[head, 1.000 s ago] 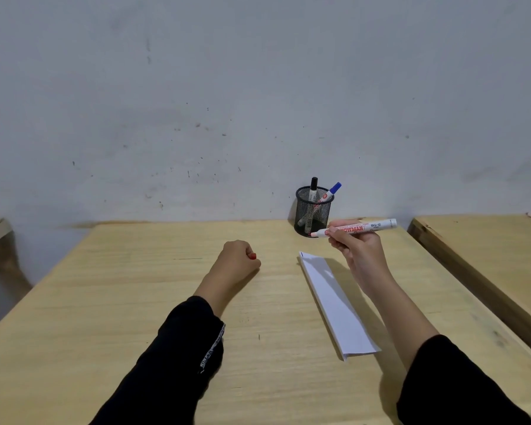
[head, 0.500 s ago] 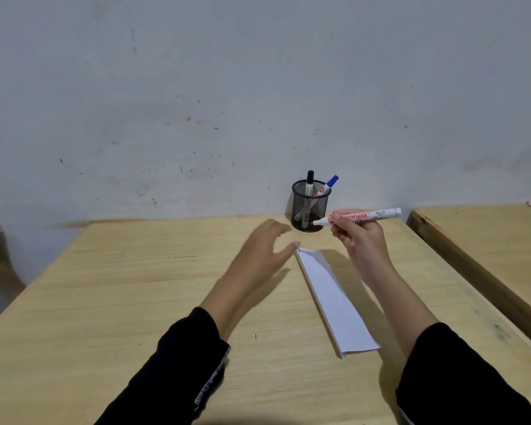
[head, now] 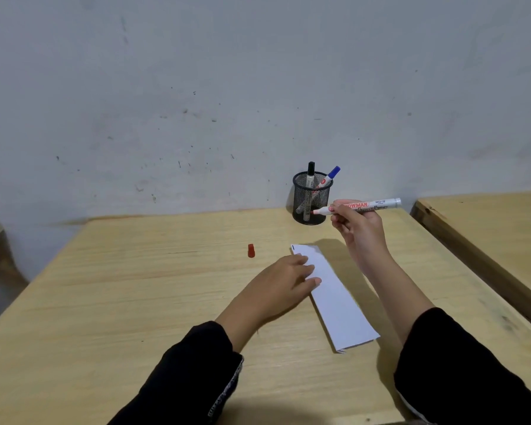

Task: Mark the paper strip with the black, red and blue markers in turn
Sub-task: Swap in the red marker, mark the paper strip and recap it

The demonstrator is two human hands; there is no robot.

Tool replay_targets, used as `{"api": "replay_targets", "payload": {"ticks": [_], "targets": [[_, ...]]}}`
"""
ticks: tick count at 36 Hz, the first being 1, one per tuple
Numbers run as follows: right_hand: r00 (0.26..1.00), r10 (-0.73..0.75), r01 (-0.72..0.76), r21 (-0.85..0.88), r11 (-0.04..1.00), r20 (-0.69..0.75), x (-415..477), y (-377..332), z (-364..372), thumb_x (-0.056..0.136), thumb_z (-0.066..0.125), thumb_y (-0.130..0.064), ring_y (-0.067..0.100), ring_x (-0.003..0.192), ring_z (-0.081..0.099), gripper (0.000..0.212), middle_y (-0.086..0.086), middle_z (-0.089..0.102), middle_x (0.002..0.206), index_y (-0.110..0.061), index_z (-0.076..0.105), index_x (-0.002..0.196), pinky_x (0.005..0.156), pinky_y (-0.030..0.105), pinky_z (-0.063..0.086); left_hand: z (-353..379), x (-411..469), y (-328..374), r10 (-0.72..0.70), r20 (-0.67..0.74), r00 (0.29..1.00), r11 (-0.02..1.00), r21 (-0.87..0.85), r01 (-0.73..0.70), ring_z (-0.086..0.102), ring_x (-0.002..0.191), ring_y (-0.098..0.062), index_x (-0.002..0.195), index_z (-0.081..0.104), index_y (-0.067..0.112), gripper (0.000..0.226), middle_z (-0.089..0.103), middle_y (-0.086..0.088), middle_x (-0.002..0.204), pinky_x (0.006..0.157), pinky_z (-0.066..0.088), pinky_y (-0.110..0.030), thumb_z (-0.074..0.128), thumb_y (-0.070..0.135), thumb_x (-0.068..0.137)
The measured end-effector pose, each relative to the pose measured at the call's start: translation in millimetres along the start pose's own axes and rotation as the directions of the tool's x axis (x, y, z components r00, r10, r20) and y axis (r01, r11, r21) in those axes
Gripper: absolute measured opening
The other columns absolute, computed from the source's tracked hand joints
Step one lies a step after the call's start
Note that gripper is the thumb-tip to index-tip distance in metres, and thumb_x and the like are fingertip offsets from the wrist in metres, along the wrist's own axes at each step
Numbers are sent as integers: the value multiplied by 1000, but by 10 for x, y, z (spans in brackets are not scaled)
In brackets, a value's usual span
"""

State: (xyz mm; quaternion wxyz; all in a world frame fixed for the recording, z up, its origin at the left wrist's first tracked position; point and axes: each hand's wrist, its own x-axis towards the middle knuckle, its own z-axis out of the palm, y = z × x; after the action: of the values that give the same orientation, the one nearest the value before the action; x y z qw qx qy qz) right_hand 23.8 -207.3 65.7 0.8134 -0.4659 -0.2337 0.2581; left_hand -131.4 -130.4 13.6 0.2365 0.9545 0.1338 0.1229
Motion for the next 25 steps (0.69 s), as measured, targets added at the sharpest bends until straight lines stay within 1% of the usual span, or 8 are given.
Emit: {"api": "replay_targets", "payload": {"ticks": [4,8,11,14,17,19,22,25], "targets": [[998,66,-66,-10,998,-2,29,97,125,84,60,2,8,55,58,10,0,65,59,-5,65,79,57,16,51,59,-34,-47,-38,6,999,999,15,38,48,117,-19,108,60,9,43,53,-9,124,92,46,-37,43,45,94],[991,137,-137,-39,990,5,77,242,201,84,61,1,10,53,56,7,4,63,60,-2,65,79,55,16,51,96,-34,-55,-54,-17,998,998,-11,54,45,124,-12,123,58,16,43,49,2,135,93,41,-26,47,44,93],[984,172,-176,-117,977,-48,130,389,181,84,62,1,11,55,56,5,7,62,65,-1,66,84,55,16,51,109,-43,-52,-69,-26,997,998,-12,69,38,133,-8,132,53,18,48,41,4,146,94,33,-19,48,46,93],[981,172,-188,-197,962,-93,135,542,114,81,66,-4,13,61,58,8,6,63,66,0,68,88,62,20,51,119,-58,-53,-82,-20,996,996,-20,82,35,135,-7,134,50,20,52,36,6,150,94,31,-19,48,49,91],[984,135,-164,-283,945,-118,69,639,64,74,75,-10,16,68,61,17,7,63,74,-6,65,87,68,25,50,126,-70,-46,-101,-5,995,995,-23,101,29,139,-6,137,47,23,56,31,7,153,101,31,-23,48,52,89],[991,94,-118,-311,943,-90,38,664,59,73,76,-8,12,67,63,19,4,62,73,-9,61,84,66,21,50,127,-77,-37,-107,1,994,994,-29,107,28,140,-7,138,46,23,56,30,6,154,104,32,-26,48,51,90],[997,61,-74,-314,947,-52,24,678,78,77,70,-2,5,54,59,21,3,56,65,-13,53,75,56,15,48,117,-83,-20,-98,-13,995,993,-59,98,33,135,-7,133,51,22,51,35,6,151,97,33,-22,50,49,90],[996,62,-79,-347,935,-58,31,683,95,79,63,-2,11,56,57,18,9,54,65,-13,50,74,53,16,48,112,-76,-24,-86,-20,996,995,-59,85,35,134,-8,132,53,21,49,37,5,149,96,34,-22,51,47,90]]}}
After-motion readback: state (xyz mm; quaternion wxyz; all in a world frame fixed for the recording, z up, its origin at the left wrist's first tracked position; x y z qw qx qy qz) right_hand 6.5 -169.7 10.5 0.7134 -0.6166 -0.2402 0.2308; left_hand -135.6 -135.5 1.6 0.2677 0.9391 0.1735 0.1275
